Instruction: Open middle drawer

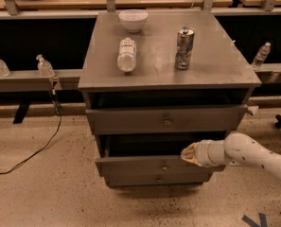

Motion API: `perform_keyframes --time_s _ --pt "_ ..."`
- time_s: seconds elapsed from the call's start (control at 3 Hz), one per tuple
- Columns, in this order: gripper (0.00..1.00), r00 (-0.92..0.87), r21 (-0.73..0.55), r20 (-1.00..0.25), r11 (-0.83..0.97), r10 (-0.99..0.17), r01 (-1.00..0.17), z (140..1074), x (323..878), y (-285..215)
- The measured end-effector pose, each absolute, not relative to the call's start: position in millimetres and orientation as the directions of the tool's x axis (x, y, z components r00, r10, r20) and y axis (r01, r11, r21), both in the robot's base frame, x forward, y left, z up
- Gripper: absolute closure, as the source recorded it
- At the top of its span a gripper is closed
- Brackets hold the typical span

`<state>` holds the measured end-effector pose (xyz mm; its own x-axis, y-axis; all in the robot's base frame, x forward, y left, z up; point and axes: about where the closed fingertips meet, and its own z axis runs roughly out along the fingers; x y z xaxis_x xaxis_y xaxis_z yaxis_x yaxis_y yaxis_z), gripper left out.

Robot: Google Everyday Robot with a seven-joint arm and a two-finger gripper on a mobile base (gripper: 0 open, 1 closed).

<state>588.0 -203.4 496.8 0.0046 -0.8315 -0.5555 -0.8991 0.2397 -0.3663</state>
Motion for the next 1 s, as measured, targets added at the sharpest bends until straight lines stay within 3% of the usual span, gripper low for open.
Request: perform_keyframes --time_s 0.33,0.67,1.0 --pt "0.15 -0.02 -0.336 -0.57 0.255 -0.821 -0.907 489.9 580.4 -208.6" --pt "0.0 -0.04 -0.311 -0.586 0.271 -0.809 -0.911 481.1 576.5 -212.1" --pt "0.0 -0.052 -0.298 -0.587 0.275 -0.808 -0.914 474.1 576.1 -214.5"
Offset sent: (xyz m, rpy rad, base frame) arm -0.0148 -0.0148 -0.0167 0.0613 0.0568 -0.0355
